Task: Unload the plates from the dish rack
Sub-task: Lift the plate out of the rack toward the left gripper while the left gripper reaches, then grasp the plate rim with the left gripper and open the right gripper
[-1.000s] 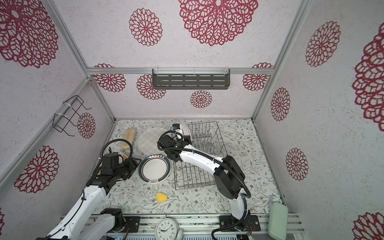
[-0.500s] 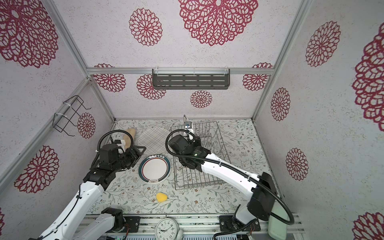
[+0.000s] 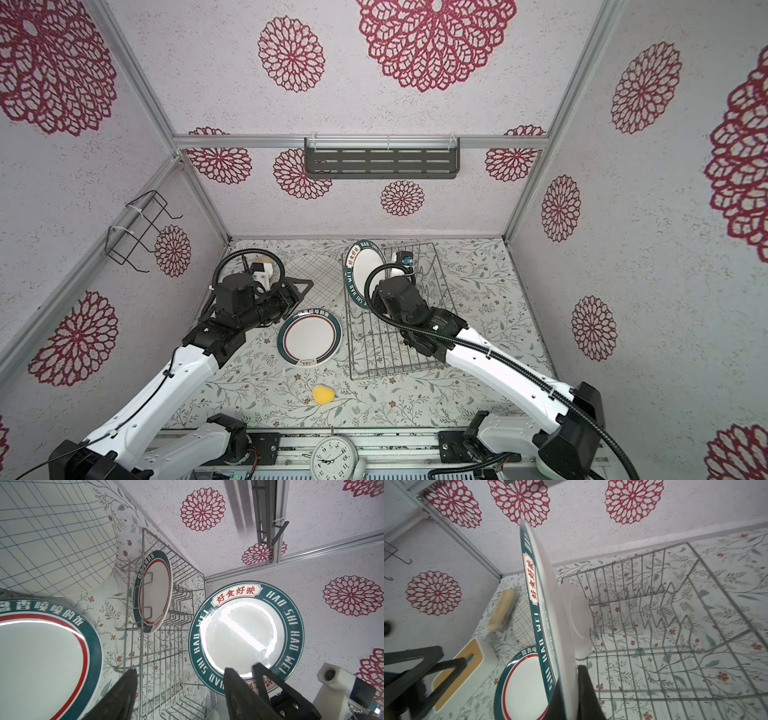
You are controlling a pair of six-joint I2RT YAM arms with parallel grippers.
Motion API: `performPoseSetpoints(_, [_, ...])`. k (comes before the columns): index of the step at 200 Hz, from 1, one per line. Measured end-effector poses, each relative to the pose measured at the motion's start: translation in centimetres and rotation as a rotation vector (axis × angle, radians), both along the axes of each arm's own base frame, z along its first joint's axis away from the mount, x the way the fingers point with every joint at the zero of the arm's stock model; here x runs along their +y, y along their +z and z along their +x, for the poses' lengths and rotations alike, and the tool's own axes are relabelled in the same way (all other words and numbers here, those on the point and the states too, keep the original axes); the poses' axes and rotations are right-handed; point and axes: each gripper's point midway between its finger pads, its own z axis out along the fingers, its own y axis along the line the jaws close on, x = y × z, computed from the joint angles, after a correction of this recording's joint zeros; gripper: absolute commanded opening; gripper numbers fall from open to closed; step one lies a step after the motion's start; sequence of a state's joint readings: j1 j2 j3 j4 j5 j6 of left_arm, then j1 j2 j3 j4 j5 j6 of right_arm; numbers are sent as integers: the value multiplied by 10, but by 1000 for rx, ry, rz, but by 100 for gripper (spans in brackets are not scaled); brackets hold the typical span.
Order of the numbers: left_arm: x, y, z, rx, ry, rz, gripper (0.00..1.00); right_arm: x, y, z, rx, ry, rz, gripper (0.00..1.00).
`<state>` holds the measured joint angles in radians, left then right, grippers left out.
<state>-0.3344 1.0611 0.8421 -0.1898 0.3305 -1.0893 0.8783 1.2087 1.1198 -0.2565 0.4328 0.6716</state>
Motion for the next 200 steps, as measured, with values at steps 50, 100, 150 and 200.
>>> performPoseSetpoints(50, [-17, 2, 4, -9, -34, -17, 70, 2, -12, -4, 71, 60, 224, 0])
performPoseSetpoints(100, [-24, 1, 8, -12, -46, -27, 67, 26, -4, -11, 107, 165, 380, 0])
performPoseSetpoints(150, [-26, 5, 9, -21, -43, -45, 53, 43, 7, -12, 117, 234, 505, 0])
performPoseSetpoints(200, [-27, 12, 11, -40, -43, -68, 33, 53, -3, -12, 175, 275, 589, 0])
